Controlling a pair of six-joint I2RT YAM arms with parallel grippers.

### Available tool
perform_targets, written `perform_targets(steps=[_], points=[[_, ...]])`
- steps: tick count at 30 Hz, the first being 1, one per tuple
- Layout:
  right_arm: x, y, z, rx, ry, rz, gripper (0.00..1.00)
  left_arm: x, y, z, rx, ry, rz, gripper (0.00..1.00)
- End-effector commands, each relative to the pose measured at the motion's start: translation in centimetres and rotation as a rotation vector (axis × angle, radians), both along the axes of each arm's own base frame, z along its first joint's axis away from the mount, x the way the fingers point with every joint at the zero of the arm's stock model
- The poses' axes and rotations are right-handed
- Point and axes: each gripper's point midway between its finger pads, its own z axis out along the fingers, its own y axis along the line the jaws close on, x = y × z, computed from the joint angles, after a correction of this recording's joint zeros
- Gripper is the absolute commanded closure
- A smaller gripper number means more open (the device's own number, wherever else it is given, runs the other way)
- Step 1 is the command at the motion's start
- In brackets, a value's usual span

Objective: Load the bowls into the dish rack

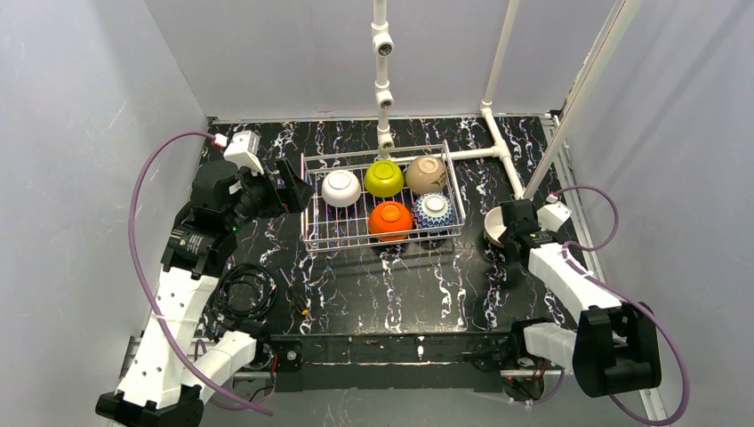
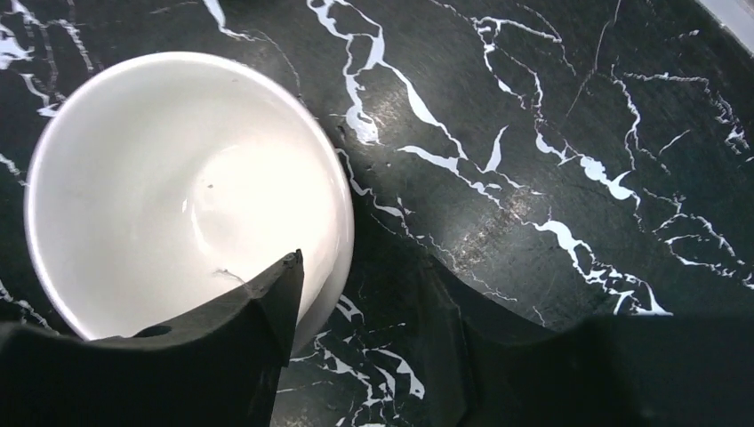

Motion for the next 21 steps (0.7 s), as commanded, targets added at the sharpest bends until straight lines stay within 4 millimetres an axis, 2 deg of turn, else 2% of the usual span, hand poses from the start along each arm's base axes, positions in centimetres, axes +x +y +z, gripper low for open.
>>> perform_targets(steps=[1, 4, 7, 12, 16, 21], points=[[0.6, -0.6, -0.9, 0.009, -0.001, -0.022, 0.45, 0.1, -0.8, 0.2, -0.036, 0.013, -0.030, 0.02], [0.7, -0.7, -1.1, -0.003, -0.013, -0.012, 0.49, 0.1, -1.1, 0.1, -0.044, 0.024, -0.038, 0.02], [0.9, -0.8, -0.8, -0.005, -0.041, -0.006, 0.64, 0.2, -1.1, 0.1, -0.045, 0.031, -0.040, 0.02], [1.1, -1.1, 0.2, -0.014, -0.057, -0.024, 0.98, 0.3, -1.3, 0.3, -0.051, 0.029, -0.042, 0.02], [0.6, -1.7, 1.8, -0.030, -0.064, -0.061, 0.99, 0.3, -1.4, 0.3, -0.056, 0.033, -0.049, 0.02], [0.0, -2.3, 5.1, -0.036, -0.117, -0.105, 0.99, 0.3, -1.2, 0.7, -0.045, 0.013, -0.043, 0.02]])
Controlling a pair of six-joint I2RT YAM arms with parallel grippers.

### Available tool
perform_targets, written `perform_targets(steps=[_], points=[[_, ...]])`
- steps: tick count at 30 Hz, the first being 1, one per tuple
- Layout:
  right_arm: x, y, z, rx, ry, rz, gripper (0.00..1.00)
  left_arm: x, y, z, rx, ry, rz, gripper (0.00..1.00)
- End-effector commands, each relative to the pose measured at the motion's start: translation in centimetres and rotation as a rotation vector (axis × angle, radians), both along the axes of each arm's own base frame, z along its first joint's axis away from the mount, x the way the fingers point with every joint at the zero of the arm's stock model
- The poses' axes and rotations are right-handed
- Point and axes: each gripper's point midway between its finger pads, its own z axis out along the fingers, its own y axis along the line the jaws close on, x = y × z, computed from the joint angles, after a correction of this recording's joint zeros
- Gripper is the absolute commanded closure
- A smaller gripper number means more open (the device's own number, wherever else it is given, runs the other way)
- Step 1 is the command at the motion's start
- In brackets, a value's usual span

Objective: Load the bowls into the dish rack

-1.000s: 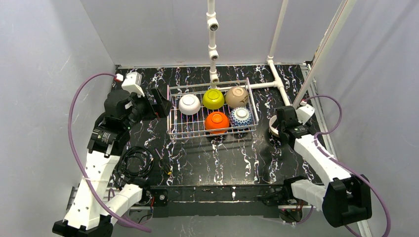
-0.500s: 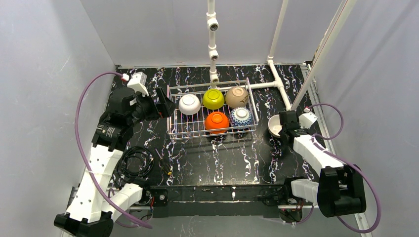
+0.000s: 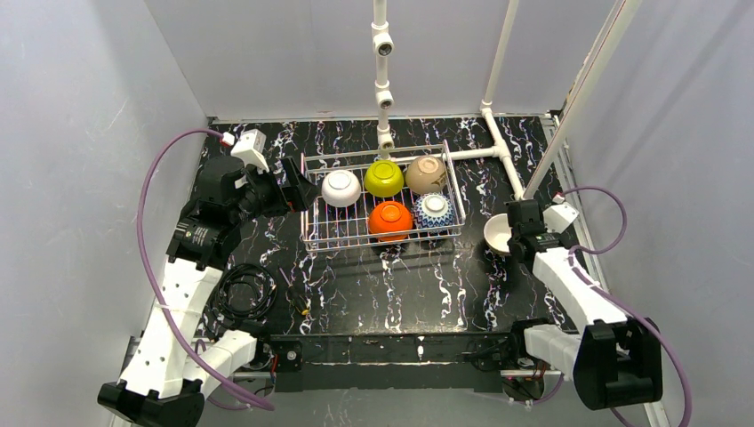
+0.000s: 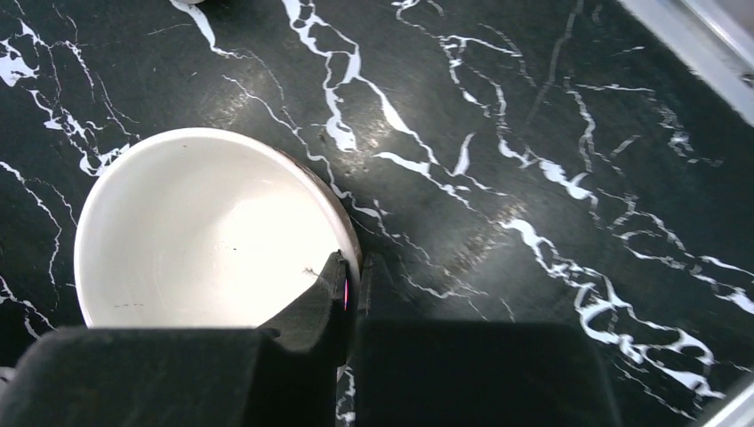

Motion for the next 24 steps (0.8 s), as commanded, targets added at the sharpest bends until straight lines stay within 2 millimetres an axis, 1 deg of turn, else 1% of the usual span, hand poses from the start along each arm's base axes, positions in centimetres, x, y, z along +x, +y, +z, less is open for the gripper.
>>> perform_targets(steps=[1, 4, 6, 11, 13, 15, 18, 20, 22, 24], points=[[0.3, -1.4, 5.6, -0.027, -0.130, -0.089, 0.99, 0.0, 0.1, 1.7, -0.003, -0.052, -0.005, 0.02], [0.0, -1.3, 8.2, -0.004, -0.197, -0.091, 0.99, 0.0, 0.1, 1.9, -0.001, -0.058, -0.005, 0.02], [0.3, -0.8, 10.1, 0.028, -0.269, -0.055, 0.99, 0.0, 0.2, 2.0, -0.002, -0.061, -0.002, 0.02], [1.9, 2.2, 15.6, 0.135, -0.481, 0.116, 0.99, -0.1, 0.3, 2.3, -0.007, -0.066, 0.007, 0.02], [2.7, 3.8, 18.8, 0.175, -0.589, 0.216, 0.99, -0.1, 0.3, 2.4, -0.010, -0.069, 0.007, 0.02], [3.0, 5.4, 21.1, 0.210, -0.665, 0.310, 0.99, -0.1, 0.3, 2.4, -0.013, -0.069, 0.008, 0.02], [3.0, 7.7, 24.5, 0.267, -0.796, 0.442, 0.99, -0.2, 0.0, 2.5, -0.023, -0.071, -0.008, 0.02], [2.8, 8.8, 26.2, 0.303, -0.888, 0.504, 0.99, -0.6, -1.1, 2.5, -0.045, -0.079, -0.076, 0.02], [2.9, 10.0, 26.9, 0.353, -0.924, 0.547, 0.99, -0.7, -2.0, 2.6, -0.077, -0.083, -0.122, 0.02], [3.4, 11.5, 27.5, 0.406, -0.943, 0.615, 0.99, -0.8, -3.1, 2.7, -0.109, -0.077, -0.176, 0.02]])
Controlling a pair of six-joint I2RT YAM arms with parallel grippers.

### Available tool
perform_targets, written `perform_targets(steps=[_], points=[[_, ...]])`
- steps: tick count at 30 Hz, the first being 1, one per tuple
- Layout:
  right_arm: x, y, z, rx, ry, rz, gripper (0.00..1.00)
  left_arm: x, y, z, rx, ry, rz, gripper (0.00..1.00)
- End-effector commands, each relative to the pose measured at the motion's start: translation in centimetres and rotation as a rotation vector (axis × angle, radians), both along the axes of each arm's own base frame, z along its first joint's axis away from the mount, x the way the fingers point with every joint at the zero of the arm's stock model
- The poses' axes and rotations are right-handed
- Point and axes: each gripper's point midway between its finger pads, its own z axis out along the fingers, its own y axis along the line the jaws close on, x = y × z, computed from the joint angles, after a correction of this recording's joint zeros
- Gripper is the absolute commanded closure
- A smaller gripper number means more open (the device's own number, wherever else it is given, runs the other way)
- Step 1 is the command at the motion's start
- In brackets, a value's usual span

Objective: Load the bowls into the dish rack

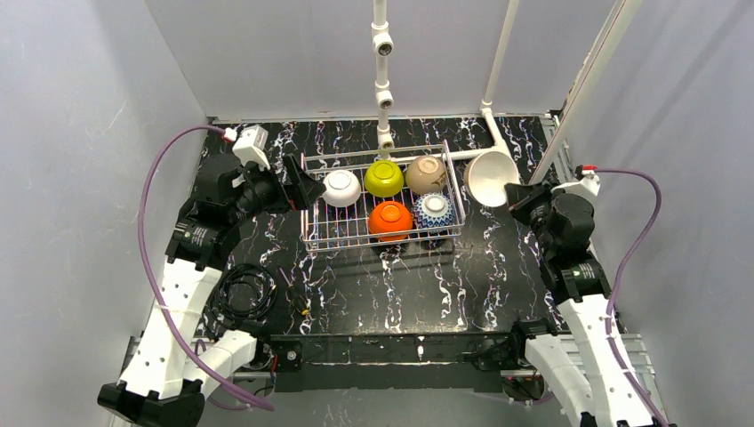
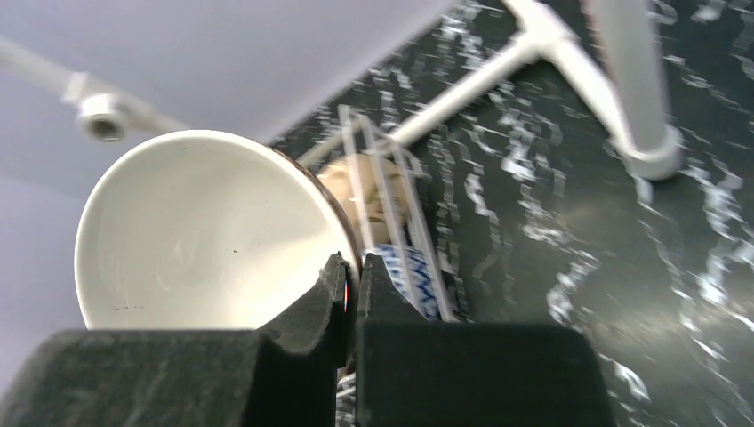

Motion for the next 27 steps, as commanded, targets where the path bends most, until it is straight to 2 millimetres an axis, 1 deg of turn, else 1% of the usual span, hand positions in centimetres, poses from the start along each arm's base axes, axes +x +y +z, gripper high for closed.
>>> perform_targets(steps=[1, 3, 5, 8, 10, 13, 16, 19, 20, 23, 27], points=[[1.1, 5.0, 8.0, 0.143, -0.296, 0.251, 0.99, -0.6, -2.4, 1.4, -0.082, -0.035, -0.143, 0.02], [1.4, 6.9, 8.5, 0.189, -0.320, 0.357, 0.99, -0.5, -3.2, 1.1, -0.103, -0.018, -0.180, 0.03], [1.6, 8.0, 8.4, 0.218, -0.322, 0.402, 0.99, -0.4, -3.7, 0.6, -0.115, 0.013, -0.199, 0.05], [1.8, 9.7, 8.1, 0.212, -0.312, 0.442, 0.99, -0.2, -4.0, -0.4, -0.124, 0.052, -0.194, 0.05], [1.9, 11.5, 7.5, 0.193, -0.287, 0.469, 0.99, -0.1, -4.2, -0.7, -0.134, 0.059, -0.197, 0.05], [1.9, 14.5, 5.9, 0.132, -0.235, 0.497, 0.99, 0.0, -4.6, -0.8, -0.153, 0.068, -0.205, 0.05], [1.7, 17.4, 4.4, 0.111, -0.187, 0.525, 0.99, 0.1, -4.8, -1.1, -0.164, 0.075, -0.208, 0.03], [1.1, 20.4, 3.4, 0.081, -0.151, 0.569, 0.99, 0.4, -4.7, -2.1, -0.149, 0.092, -0.186, 0.02], [1.1, 21.2, 3.5, 0.069, -0.142, 0.579, 0.99, 0.5, -4.8, -2.5, -0.140, 0.098, -0.187, 0.02], [0.9, 23.5, 2.8, 0.021, -0.107, 0.624, 0.99, 0.4, -5.0, -3.5, -0.079, 0.082, -0.209, 0.02], [0.2, 26.2, 1.8, -0.035, -0.061, 0.674, 0.99, 0.1, -5.4, -4.7, 0.017, 0.079, -0.238, 0.05]])
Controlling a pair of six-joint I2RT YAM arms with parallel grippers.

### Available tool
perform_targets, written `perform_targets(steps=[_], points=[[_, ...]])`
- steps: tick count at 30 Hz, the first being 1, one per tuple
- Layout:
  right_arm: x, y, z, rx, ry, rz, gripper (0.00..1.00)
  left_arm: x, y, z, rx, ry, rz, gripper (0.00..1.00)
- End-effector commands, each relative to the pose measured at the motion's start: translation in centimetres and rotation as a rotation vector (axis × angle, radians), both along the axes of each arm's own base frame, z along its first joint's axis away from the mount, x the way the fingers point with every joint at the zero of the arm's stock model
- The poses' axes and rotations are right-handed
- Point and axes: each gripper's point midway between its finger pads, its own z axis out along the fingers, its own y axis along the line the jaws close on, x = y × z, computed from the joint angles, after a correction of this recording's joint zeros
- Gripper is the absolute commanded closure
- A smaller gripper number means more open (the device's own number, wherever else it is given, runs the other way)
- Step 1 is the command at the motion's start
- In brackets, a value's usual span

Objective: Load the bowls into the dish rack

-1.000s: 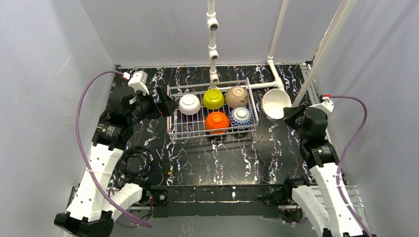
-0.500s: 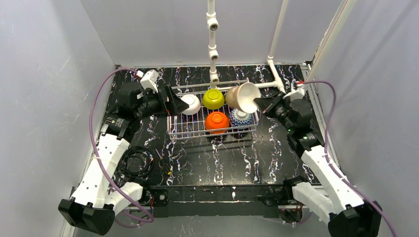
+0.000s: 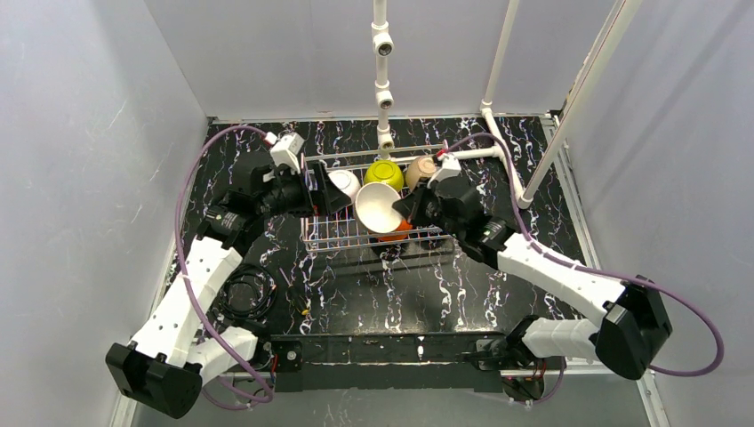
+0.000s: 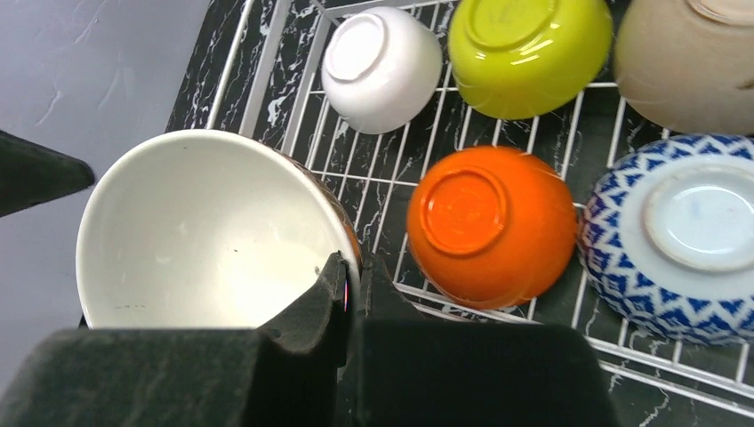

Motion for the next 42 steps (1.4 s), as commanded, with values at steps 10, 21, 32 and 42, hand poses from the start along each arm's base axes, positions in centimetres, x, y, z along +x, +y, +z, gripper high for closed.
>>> perform_targets(steps=[10, 21, 32, 42], points=[[-0.2, 5.1, 4.9, -0.102, -0.145, -0.027, 0.99, 0.6, -0.1, -4.3, 0.241, 0.062, 0.010, 0.37], [-0.7, 7.1, 3.0, -0.213, -0.107, -0.008, 0.99, 1.2, 1.4, -7.6, 0.354, 0.152, 0.070, 0.70], [-1.1, 8.4, 3.5, -0.198, -0.111, 0.040, 0.99, 1.2, 1.1, -9.3, 0.377, 0.223, 0.053, 0.76], [-0.8, 9.9, 3.4, -0.189, -0.071, 0.046, 0.99, 1.7, 1.1, -10.6, 0.400, 0.239, 0.058, 0.80]])
